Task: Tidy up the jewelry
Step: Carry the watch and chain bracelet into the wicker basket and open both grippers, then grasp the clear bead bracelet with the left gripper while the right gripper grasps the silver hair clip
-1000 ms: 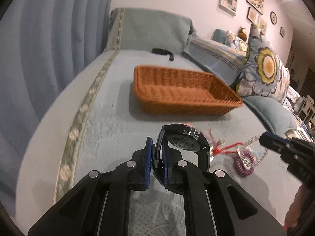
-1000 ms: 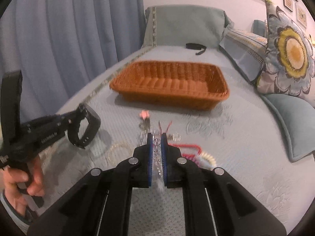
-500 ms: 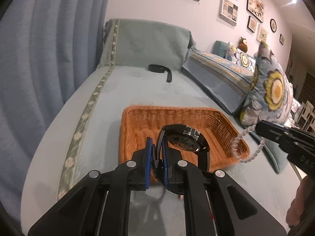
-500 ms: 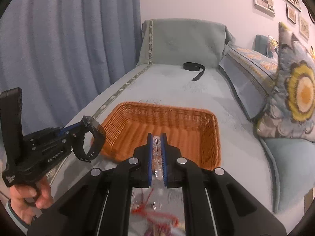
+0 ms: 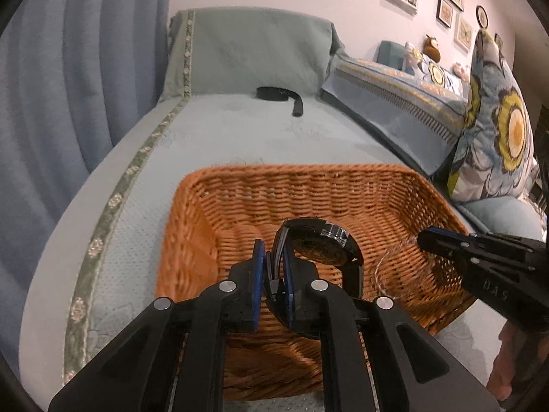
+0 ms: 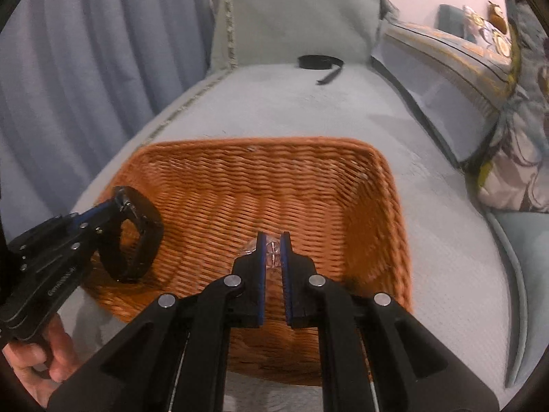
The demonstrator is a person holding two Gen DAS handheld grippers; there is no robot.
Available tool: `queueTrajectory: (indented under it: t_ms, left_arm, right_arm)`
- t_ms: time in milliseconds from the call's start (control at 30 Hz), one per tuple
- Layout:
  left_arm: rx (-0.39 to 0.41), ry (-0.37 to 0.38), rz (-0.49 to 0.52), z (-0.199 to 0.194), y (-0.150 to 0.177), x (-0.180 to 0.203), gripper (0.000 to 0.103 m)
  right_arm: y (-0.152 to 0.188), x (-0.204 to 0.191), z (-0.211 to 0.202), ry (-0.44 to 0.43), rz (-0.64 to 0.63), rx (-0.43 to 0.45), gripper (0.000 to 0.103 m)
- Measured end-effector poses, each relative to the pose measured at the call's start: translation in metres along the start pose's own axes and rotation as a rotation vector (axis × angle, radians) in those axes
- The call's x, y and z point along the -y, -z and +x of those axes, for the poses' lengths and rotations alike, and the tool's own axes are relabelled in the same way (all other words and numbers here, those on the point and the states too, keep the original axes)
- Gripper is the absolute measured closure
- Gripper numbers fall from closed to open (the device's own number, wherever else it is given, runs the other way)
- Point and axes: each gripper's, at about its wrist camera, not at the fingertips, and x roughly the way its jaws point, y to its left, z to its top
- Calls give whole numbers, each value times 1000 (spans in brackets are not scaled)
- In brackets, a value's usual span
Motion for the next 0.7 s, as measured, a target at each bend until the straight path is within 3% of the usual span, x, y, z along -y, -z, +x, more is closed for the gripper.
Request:
queueTrajectory:
  t_ms: [100, 167, 200, 233, 300, 500, 700]
  left_arm:
    - [15, 14, 13, -9, 6, 2, 72]
    - [37, 22, 17, -24, 8, 3, 62]
    - [54, 43, 8, -39, 9, 0, 62]
    - [62, 57, 3, -48, 10, 0, 62]
    - [93, 72, -9, -78, 18, -3, 57]
    - [122, 103, -27, -153, 62, -6, 53]
    - [112, 114, -58, -184, 107, -7, 50]
  right_arm:
    - [3, 1, -7, 3, 1, 4, 95]
    - [4, 0, -22, 3, -5, 24, 85]
    - [6, 0, -30, 1, -8, 36, 70]
    - [9, -1, -43, 4, -5, 57, 48]
    - [18, -3, -71, -9, -2, 107, 35]
    - [62, -13, -136, -44, -1, 166, 35]
    - [117, -21, -163, 4, -22, 178, 35]
